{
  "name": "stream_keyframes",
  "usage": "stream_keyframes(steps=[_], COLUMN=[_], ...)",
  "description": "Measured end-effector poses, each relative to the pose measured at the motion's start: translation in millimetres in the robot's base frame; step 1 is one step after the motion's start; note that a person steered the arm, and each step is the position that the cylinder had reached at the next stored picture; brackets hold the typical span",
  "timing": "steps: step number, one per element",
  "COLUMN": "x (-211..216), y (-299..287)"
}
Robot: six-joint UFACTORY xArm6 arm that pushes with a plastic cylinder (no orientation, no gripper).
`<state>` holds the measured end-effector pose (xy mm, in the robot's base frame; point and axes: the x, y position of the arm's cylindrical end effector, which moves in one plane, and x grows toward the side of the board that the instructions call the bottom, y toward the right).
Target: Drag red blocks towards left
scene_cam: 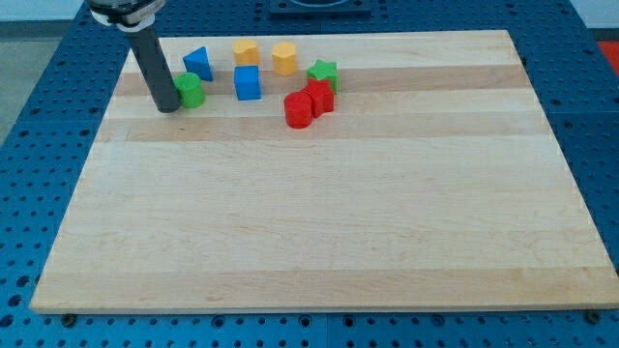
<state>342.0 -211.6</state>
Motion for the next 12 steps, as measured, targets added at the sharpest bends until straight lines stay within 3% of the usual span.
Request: stream_keyframes(steps=[2, 4, 5, 7, 9, 12], x=[51.5, 99.1, 97.3, 42.3, -4.8, -4.0], y=[13.2, 127.5, 190.9, 262.5, 263.1, 218.2])
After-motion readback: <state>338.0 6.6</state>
